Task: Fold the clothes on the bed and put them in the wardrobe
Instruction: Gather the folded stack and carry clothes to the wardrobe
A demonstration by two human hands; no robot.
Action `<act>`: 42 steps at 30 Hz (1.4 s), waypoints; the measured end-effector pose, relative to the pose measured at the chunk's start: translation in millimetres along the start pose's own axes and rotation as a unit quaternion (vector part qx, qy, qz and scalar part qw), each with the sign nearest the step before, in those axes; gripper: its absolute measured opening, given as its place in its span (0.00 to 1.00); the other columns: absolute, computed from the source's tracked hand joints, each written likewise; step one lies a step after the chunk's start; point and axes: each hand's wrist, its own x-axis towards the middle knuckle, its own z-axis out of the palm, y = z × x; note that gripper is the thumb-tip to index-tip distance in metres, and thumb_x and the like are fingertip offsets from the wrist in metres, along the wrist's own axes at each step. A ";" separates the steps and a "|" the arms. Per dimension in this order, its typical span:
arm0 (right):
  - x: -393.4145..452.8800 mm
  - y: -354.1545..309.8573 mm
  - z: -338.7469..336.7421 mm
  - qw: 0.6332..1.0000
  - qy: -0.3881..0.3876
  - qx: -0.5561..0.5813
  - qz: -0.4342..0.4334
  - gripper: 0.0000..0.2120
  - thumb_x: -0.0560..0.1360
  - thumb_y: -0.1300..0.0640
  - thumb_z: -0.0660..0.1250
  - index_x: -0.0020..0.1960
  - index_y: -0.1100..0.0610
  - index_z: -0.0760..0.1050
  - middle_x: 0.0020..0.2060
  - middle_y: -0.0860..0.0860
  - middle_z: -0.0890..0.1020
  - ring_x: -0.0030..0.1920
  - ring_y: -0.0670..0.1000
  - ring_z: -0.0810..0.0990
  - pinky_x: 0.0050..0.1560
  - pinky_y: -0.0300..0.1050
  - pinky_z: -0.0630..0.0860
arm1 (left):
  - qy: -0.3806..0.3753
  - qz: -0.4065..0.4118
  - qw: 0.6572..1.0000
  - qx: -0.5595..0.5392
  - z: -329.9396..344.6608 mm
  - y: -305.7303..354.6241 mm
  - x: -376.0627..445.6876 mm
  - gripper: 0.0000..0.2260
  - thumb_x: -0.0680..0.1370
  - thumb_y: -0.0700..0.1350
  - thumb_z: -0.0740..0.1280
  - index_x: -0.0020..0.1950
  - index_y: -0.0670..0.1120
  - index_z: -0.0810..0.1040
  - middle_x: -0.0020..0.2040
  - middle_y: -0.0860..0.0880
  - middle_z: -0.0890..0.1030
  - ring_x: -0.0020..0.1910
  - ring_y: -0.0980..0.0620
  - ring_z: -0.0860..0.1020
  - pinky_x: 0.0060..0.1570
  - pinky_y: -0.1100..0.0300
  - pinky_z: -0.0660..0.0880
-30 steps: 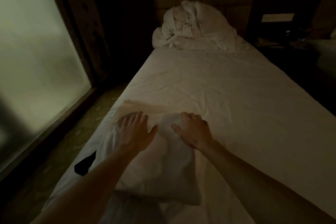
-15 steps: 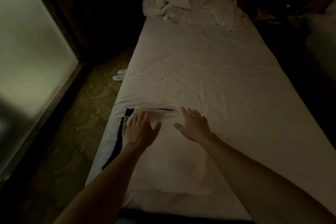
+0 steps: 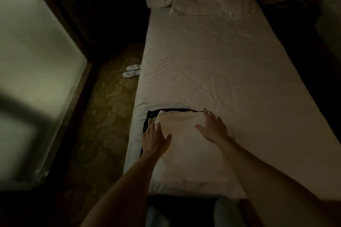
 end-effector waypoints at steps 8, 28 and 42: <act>72.9 62.2 39.9 0.963 -0.030 0.205 0.172 0.54 0.74 0.46 0.71 0.78 0.58 0.32 0.78 0.61 0.51 0.78 0.60 0.51 0.74 0.54 0.56 | -0.040 -0.148 0.986 -0.062 49.5 1.4 48.0 0.41 0.70 0.63 0.69 0.75 0.45 0.56 0.74 0.46 0.65 0.66 0.42 0.72 0.62 0.46 0.72; 115.5 87.3 98.5 0.929 -0.025 0.260 0.263 0.37 0.67 0.51 0.78 0.70 0.62 0.69 0.66 0.61 0.72 0.65 0.63 0.72 0.57 0.53 0.75 | -0.040 -0.335 0.926 -0.170 114.1 3.4 79.0 0.42 0.63 0.60 0.77 0.73 0.52 0.65 0.70 0.42 0.68 0.68 0.39 0.68 0.67 0.43 0.66; 69.0 43.4 148.4 0.986 0.011 0.152 -0.067 0.26 0.72 0.46 0.64 0.69 0.51 0.70 0.64 0.54 0.76 0.66 0.60 0.71 0.62 0.57 0.72 | 0.061 -0.140 0.940 -0.304 136.6 15.5 55.2 0.25 0.69 0.58 0.72 0.62 0.52 0.70 0.54 0.54 0.78 0.51 0.54 0.78 0.45 0.54 0.77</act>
